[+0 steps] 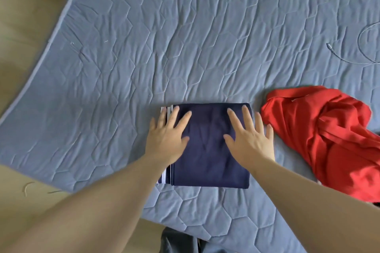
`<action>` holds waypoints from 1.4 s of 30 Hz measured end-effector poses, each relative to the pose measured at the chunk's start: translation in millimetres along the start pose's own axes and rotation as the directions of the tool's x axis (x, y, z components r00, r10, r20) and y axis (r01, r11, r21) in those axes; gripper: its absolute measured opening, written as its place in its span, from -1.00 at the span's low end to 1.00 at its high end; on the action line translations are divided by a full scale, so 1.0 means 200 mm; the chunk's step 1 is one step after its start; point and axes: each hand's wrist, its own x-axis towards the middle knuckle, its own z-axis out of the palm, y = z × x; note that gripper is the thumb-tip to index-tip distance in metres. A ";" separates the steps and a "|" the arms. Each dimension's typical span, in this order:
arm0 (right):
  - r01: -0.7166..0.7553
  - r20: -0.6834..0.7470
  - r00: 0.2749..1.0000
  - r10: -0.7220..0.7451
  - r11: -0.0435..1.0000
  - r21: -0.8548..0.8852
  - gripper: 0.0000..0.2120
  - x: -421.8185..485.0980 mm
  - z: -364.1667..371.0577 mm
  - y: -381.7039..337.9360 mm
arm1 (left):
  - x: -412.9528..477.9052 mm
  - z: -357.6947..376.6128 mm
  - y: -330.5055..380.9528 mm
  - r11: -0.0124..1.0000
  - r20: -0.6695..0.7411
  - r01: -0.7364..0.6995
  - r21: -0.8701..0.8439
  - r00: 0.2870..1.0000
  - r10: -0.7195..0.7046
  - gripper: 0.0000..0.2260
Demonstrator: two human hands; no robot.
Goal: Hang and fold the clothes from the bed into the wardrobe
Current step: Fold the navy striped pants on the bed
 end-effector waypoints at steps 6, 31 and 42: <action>-0.168 0.151 0.977 0.152 0.981 0.100 -0.24 0.04 0.25 0.06 | 0.01 0.28 -0.04 0.983 0.059 0.150 -0.108 0.988 -0.144 -0.28; -0.432 0.422 0.896 0.142 0.503 0.749 -0.20 -0.01 0.41 0.08 | -0.06 0.35 -0.15 0.230 0.526 0.527 -0.818 0.848 -0.072 -0.34; -0.261 0.280 0.959 0.049 0.542 0.799 -0.30 -0.19 -0.16 -0.05 | -0.31 -0.27 -0.18 0.190 0.457 0.482 -0.855 0.875 -0.164 -0.45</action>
